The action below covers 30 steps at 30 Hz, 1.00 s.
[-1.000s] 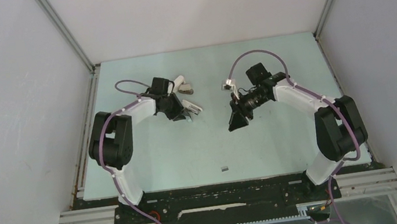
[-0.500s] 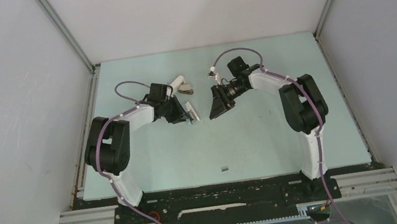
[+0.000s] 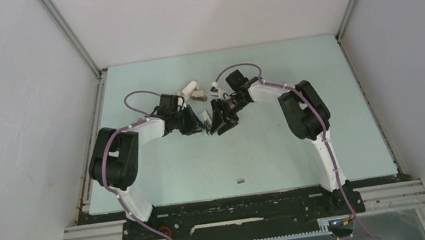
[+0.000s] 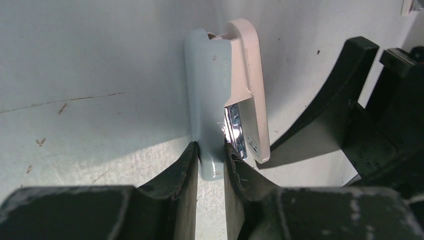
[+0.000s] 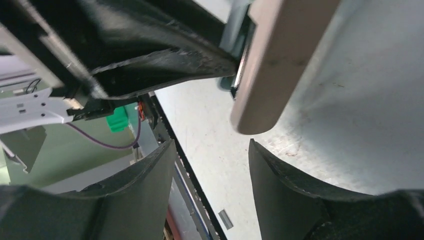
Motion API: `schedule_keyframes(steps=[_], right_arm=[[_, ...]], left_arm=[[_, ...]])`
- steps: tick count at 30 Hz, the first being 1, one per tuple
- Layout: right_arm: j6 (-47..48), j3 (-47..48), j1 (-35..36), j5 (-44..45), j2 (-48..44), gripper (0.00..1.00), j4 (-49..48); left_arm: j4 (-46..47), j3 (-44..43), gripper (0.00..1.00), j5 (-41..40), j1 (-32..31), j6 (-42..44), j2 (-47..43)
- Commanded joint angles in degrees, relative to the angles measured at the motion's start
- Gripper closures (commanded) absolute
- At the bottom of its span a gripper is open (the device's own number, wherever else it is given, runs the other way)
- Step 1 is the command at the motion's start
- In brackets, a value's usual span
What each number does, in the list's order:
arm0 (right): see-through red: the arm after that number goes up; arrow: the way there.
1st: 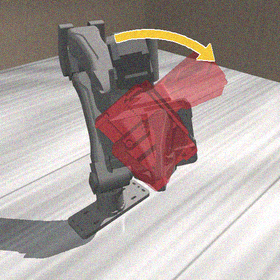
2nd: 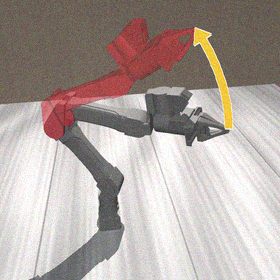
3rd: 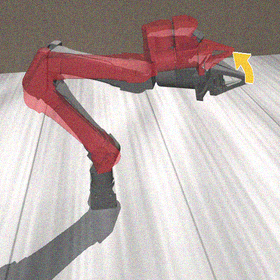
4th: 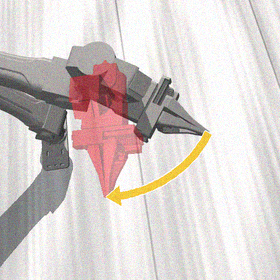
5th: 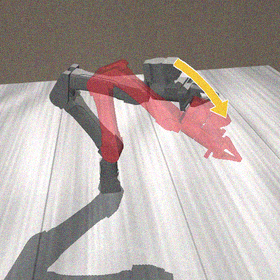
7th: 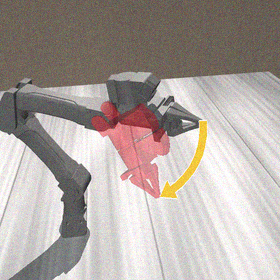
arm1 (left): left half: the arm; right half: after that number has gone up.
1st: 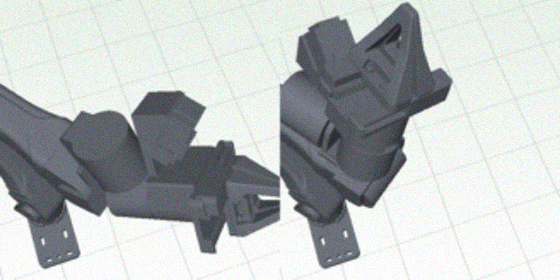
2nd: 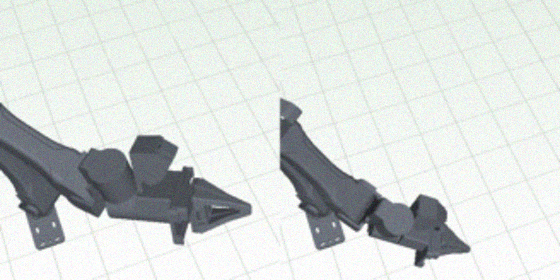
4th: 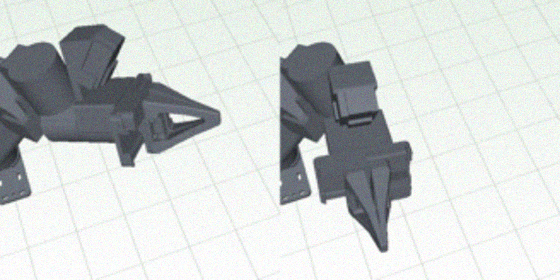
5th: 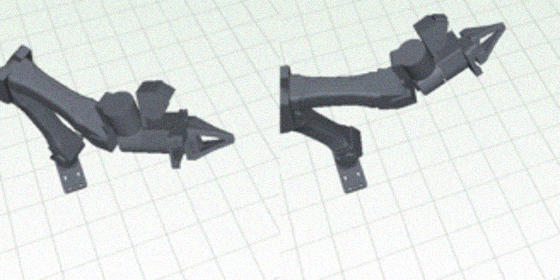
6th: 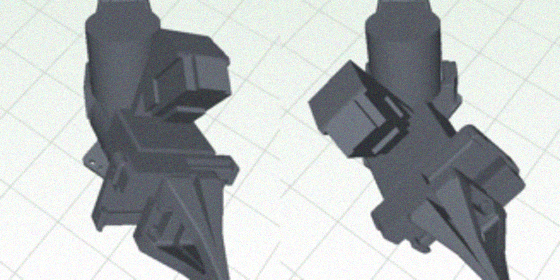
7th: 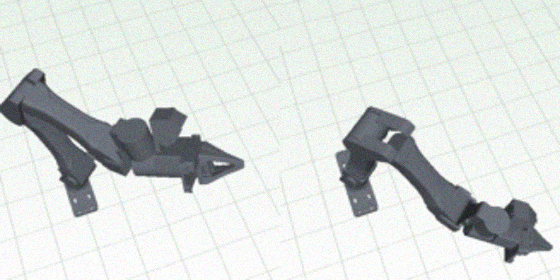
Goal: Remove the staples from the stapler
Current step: Pick up the stapler from the center of the board.
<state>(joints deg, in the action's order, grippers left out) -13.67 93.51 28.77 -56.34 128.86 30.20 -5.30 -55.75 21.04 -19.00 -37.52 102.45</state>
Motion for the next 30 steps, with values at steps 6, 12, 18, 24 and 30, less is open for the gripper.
schedule_keyframes(steps=[6, 12, 18, 24, 30], right_arm=[[-2.62, 3.37, -0.75, 6.83, 1.96, 0.35, 0.96], [-4.98, 4.40, -0.79, 3.65, 4.49, 0.35, -0.79], [-7.64, 5.43, -0.28, 1.33, 6.72, 0.42, -2.75], [-9.81, 5.47, -0.84, 0.19, 7.45, 0.66, -4.87], [-8.71, 4.18, -1.07, -0.08, 5.53, 0.98, -5.20]], left_arm=[[-0.50, 3.19, 0.99, 1.49, -0.59, 1.38, -0.99], [-0.50, 3.61, 0.99, 2.80, -0.51, 1.80, -0.83], [-0.67, 4.48, 0.99, 3.68, -0.51, 2.27, -1.34], [-0.85, 4.55, 0.98, 3.60, -0.47, 2.06, -1.43], [-0.05, 5.65, 0.77, 4.50, 1.62, 0.97, -4.69]])
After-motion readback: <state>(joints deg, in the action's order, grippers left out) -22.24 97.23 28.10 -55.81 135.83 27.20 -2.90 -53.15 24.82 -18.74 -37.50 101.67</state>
